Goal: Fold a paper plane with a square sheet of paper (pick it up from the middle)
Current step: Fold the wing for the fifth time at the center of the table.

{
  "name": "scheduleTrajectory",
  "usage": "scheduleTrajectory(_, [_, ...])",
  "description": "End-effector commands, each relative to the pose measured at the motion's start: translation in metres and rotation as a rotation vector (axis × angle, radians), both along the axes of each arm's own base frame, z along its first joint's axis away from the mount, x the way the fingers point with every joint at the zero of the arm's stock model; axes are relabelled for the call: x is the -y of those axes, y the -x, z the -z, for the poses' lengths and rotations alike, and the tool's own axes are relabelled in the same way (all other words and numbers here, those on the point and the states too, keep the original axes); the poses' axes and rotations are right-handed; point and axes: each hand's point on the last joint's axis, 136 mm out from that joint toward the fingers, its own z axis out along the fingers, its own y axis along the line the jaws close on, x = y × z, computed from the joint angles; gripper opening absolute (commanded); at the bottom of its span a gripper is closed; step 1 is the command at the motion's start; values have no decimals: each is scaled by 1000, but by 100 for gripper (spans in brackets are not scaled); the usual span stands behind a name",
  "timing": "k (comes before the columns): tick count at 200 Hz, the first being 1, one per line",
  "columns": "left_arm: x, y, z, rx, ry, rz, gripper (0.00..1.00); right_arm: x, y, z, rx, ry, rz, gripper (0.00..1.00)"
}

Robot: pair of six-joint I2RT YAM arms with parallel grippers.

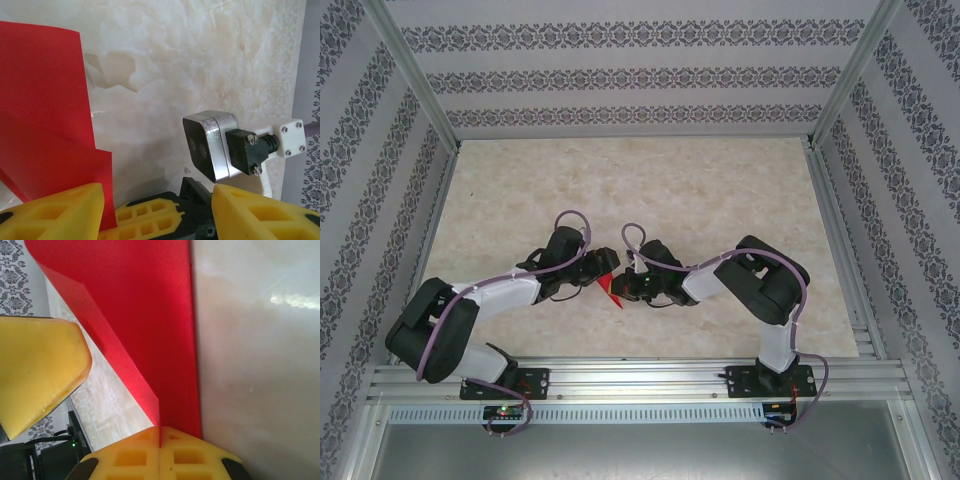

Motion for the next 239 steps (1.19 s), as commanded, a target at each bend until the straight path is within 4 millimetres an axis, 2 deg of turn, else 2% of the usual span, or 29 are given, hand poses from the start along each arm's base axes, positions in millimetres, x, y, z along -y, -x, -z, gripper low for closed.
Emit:
scheduleTrajectory(1, [-2,-10,-20,80,31,-28,60,5,2,15,-63,27,10,3])
scheduleTrajectory(27, [-6,-9,-16,79,9,-33,60,6,2,20,-70,33,15,4])
scheduleTrajectory(65, [-1,-15,-18,91,23,-23,61,9,3,27,-74,49,22,4])
scheduleTrajectory(132, [3,-24,6,58,7,-31,61,9,5,30,-79,50,21,6])
scheduleTrajectory(157, [1,-24,6,53,13,-41,61,9,5,31,-79,53,20,6])
scheduleTrajectory(202, [3,-26,-10,84,41,-36,62,9,6,32,-89,56,20,6])
scheduleTrajectory(223, [2,-27,-7,78,18,-30,62,9,5,32,-87,55,23,6])
scheduleTrajectory(239, [2,-27,2,64,2,-24,62,10,5,33,-92,57,28,6])
